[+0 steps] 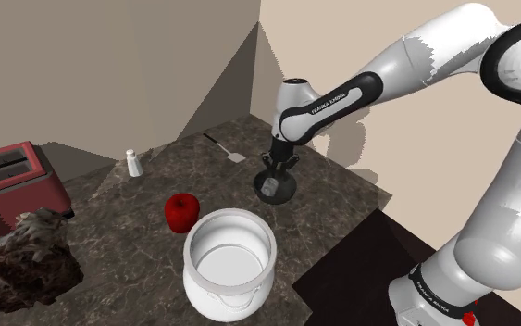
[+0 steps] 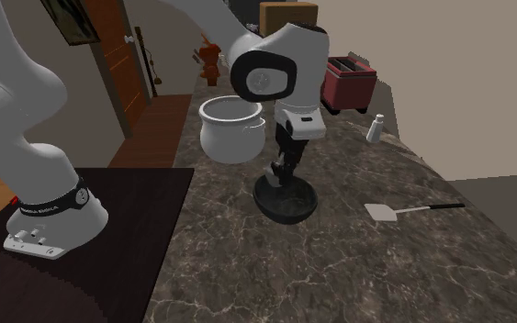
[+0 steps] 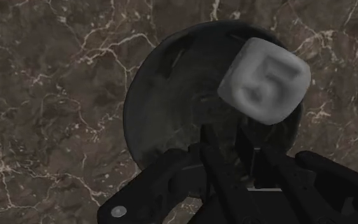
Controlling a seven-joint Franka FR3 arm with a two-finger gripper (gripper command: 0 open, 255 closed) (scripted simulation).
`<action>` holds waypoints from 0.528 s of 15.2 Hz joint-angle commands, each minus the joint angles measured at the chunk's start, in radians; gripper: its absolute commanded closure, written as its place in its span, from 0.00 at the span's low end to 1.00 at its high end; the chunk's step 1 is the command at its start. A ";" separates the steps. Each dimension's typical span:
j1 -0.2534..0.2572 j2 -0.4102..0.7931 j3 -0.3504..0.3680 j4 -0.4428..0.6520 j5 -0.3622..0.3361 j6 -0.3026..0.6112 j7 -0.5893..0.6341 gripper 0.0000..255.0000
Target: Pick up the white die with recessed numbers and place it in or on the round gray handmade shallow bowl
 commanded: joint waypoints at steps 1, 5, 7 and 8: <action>0.002 0.020 -0.003 -0.003 -0.008 0.023 0.004 1.00; 0.005 0.038 -0.006 -0.005 -0.014 0.042 0.009 1.00; 0.076 0.009 -0.049 -0.073 -0.063 0.131 0.315 0.00; 0.177 -0.001 -0.117 -0.113 -0.141 0.193 0.654 0.00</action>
